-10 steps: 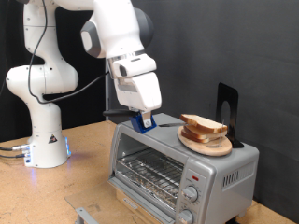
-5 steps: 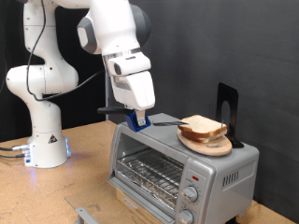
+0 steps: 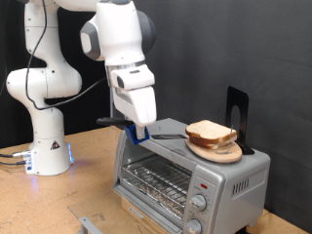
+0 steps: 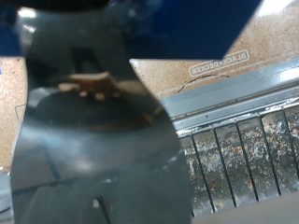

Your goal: Make a piece of toast with the oven

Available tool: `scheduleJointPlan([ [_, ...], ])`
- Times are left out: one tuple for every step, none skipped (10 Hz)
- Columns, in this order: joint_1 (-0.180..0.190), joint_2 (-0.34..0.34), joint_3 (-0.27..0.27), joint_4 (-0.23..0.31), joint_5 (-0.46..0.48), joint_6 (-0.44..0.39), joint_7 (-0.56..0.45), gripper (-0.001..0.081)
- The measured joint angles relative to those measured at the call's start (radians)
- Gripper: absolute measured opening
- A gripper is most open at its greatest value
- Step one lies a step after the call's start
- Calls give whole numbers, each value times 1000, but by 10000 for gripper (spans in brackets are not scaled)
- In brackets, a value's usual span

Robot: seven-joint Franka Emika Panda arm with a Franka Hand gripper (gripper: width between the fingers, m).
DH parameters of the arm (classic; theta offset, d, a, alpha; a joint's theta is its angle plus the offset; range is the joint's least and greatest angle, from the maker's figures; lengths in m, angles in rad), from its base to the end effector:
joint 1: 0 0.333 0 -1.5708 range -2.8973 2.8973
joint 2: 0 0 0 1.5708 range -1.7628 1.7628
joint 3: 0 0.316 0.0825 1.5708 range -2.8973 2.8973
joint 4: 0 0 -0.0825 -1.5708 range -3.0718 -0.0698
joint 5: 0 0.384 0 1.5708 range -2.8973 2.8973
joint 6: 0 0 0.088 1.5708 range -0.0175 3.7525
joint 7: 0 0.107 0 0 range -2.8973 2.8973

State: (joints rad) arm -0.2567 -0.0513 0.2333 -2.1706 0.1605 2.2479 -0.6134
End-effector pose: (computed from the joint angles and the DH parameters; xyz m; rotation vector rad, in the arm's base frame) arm 0.5382 -0.0071 0.4277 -2.9643 -0.7534 -0.2429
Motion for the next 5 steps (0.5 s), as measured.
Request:
scheduleJointPlan([
  [-2, -1, -1, -8, 0, 9, 0, 400],
  [-3, -2, -1, -15, 0, 27, 0, 400],
  [-1, -1, 1, -20, 0, 44, -3, 400],
  [1, 0, 7, -22, 0, 51, -3, 400],
  [4, 2, 18, -22, -1, 52, -3, 400],
])
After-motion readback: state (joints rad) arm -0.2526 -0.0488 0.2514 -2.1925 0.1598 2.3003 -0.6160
